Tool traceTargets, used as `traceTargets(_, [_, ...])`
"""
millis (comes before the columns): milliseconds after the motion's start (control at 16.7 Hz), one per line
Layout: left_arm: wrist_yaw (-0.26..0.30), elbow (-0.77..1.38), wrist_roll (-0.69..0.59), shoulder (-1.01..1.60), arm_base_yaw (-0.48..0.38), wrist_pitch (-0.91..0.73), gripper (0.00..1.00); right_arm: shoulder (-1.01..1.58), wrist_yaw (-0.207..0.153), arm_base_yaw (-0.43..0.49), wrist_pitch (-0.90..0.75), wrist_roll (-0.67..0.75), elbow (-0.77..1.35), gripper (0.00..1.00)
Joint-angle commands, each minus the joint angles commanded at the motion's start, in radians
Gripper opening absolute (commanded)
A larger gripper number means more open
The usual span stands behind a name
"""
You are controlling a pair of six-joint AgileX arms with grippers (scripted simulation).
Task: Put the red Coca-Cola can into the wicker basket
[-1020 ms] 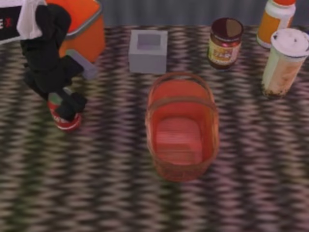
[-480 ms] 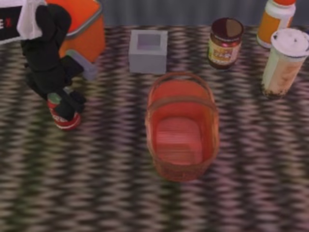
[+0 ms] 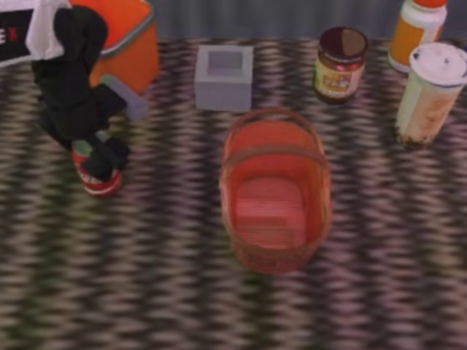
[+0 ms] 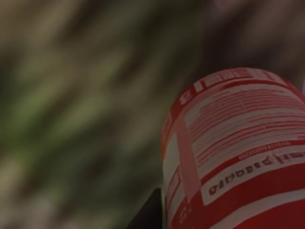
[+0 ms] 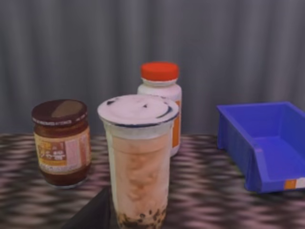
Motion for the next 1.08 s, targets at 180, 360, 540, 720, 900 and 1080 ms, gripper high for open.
traceTargets(180, [0.054, -0.012, -0.019, 0.0, -0.01, 0.064, 0.0, 0.0, 0.0, 0.0, 0.0, 0.0, 0.0, 1.0])
traceTargets(360, [0.178, -0.041, -0.071, -0.003, -0.027, 0.223, 0.0, 0.0, 0.0, 0.0, 0.0, 0.0, 0.0, 1.0])
traceTargets(540, [0.353, -0.087, -0.152, -0.007, -0.047, 0.473, 0.0, 0.0, 0.0, 0.0, 0.0, 0.0, 0.0, 1.0])
traceTargets(720, [0.558, -0.151, -0.251, -0.019, -0.069, 0.782, 0.0, 0.0, 0.0, 0.0, 0.0, 0.0, 0.0, 1.0])
traceTargets(900, [0.772, -0.228, -0.359, -0.044, -0.093, 1.105, 0.0, 0.0, 0.0, 0.0, 0.0, 0.0, 0.0, 1.0])
traceTargets(1080, [0.969, -0.306, -0.459, -0.082, -0.113, 1.395, 0.0, 0.0, 0.0, 0.0, 0.0, 0.0, 0.0, 1.0])
